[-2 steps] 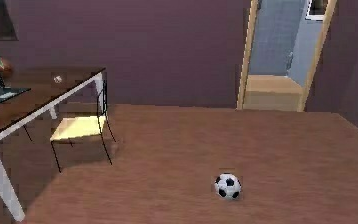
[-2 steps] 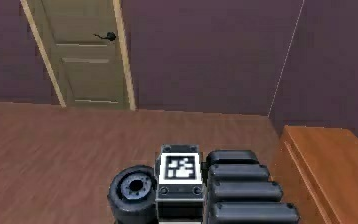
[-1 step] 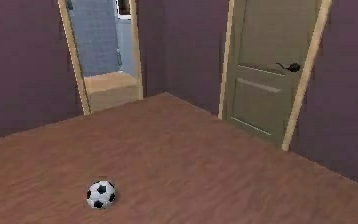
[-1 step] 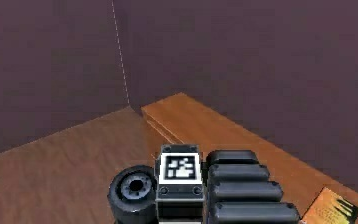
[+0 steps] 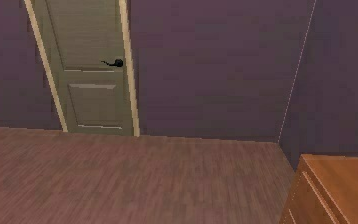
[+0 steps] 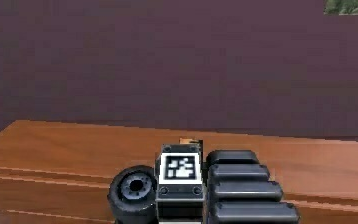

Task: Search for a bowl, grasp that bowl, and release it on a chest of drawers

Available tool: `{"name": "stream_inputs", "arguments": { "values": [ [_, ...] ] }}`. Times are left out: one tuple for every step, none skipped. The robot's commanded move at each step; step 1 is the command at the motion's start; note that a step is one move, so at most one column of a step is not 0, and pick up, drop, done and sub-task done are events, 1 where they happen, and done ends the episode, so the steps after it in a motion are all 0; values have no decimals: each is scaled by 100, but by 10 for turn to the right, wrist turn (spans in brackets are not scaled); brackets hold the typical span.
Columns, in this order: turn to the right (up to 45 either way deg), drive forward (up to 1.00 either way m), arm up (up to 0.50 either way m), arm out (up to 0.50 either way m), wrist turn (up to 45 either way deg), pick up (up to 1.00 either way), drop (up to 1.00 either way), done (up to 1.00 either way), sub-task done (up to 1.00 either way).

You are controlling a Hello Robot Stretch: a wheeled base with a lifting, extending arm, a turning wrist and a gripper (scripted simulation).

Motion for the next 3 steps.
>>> {"name": "stream_inputs", "arguments": {
  "values": [
    [30, 0, 0, 0, 0, 0, 0, 0, 0],
    [0, 0, 0, 32, 0, 0, 0, 0, 0],
    [0, 0, 0, 0, 450, 0, 0, 0, 0]
  ]
}}
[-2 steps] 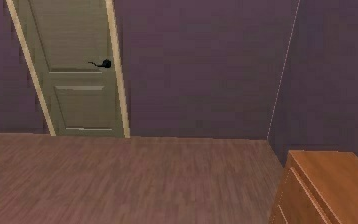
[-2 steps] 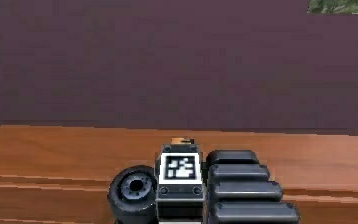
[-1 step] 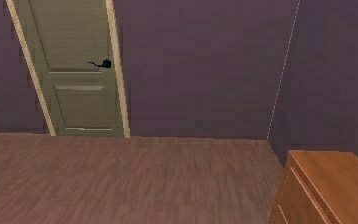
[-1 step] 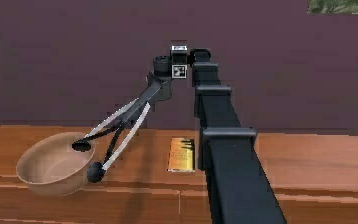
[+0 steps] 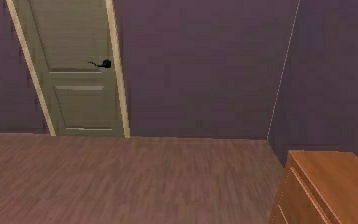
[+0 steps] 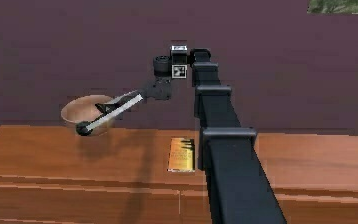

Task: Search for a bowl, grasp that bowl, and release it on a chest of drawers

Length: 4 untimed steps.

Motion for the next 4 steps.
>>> {"name": "stream_inputs", "arguments": {
  "values": [
    [0, 0, 0, 0, 450, 0, 0, 0, 0],
    [0, 0, 0, 0, 450, 0, 0, 0, 0],
    [0, 0, 0, 0, 60, 0, 0, 0, 0],
    [0, 0, -8, 0, 0, 0, 0, 0, 0]
  ]
}}
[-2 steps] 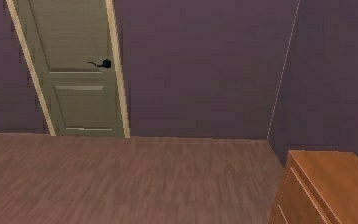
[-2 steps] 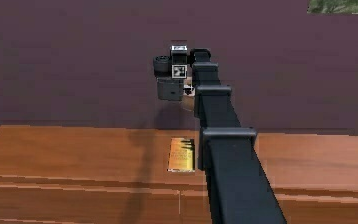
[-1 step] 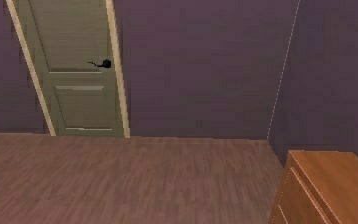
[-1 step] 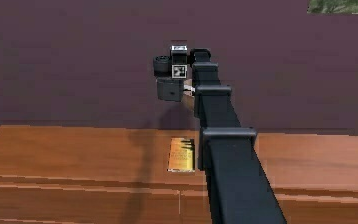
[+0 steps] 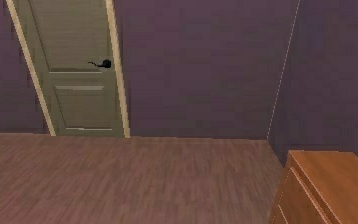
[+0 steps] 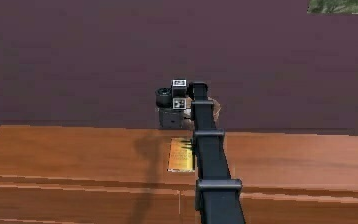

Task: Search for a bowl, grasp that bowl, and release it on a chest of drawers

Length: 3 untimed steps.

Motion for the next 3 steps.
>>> {"name": "stream_inputs", "arguments": {
  "values": [
    [0, 0, -32, 0, 0, 0, 0, 0, 0],
    [0, 0, 0, 0, 0, 0, 100, 0, 0],
    [0, 0, 8, 0, 0, 0, 0, 0, 0]
  ]
}}
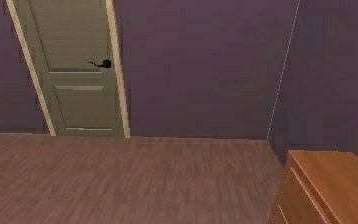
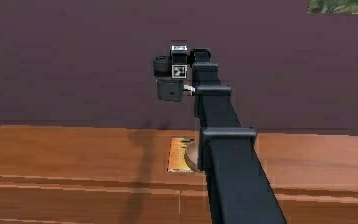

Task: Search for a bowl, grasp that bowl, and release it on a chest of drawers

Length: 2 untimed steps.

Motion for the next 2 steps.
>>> {"name": "stream_inputs", "arguments": {
  "values": [
    [0, 0, 0, -8, 0, 0, 0, 0, 0],
    [0, 0, 0, 0, 0, 0, 0, 100, 0]
  ]
}}
